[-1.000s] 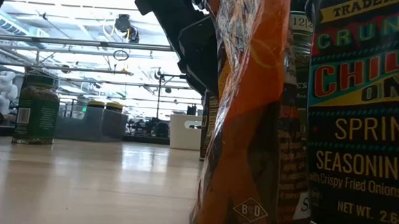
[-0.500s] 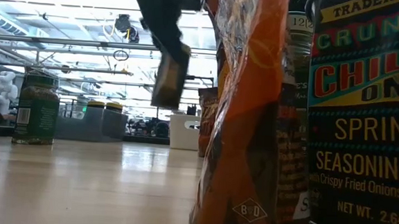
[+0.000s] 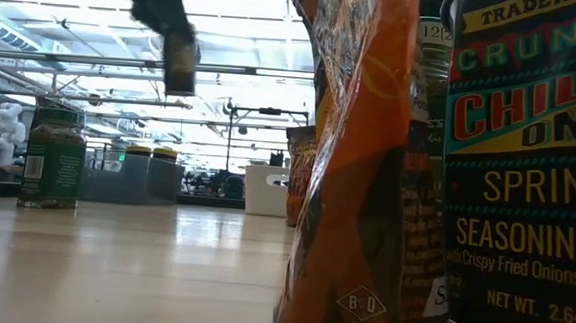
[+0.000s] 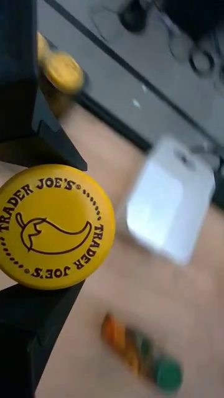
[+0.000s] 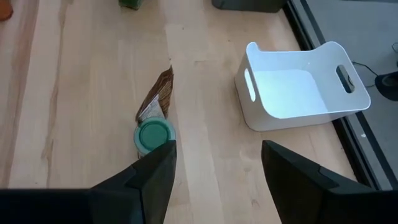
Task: Sort spices by type
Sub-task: Put the top yellow seasoning bottle into the black bin
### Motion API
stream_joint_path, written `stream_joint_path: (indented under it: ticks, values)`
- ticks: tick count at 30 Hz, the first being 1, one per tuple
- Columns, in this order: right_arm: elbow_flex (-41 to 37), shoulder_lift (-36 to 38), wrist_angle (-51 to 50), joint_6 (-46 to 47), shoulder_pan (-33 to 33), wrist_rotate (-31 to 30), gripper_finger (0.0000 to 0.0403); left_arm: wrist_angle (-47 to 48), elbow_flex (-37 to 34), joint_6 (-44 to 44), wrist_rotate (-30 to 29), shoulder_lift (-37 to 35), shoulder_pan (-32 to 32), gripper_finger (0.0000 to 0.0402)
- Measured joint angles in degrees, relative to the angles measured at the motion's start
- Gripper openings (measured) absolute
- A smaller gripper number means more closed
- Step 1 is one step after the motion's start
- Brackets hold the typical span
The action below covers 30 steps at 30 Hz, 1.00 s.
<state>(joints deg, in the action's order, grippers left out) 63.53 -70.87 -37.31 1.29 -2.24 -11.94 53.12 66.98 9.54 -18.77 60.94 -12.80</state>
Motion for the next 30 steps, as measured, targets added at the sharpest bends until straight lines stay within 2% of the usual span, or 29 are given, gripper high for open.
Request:
stream_joint_path:
  ticks: [4, 8, 19, 30]
  values:
    - [0.00, 0.00, 1.62, 1.30, -0.76, -0.01, 0.0219, -0.47, -5.48, 2.19, -1.51, -5.62, -4.91, 0.0244]
    - [0.00, 0.00, 4.13, 2.49, -1.58, -0.06, 0.0219, -2.23, -10.67, 2.21, -1.46, -8.16, -9.06, 0.0244]
    - [0.00, 0.00, 6.34, 7.80, -1.97, -0.04, 0.0219, -10.46, -19.54, -0.49, -0.43, -8.74, -21.27, 0.0244]
    - [0.00, 0.00, 6.31, 10.29, -1.97, -0.02, 0.0219, -16.59, -24.29, -3.82, 6.72, -5.74, -31.84, 0.0244]
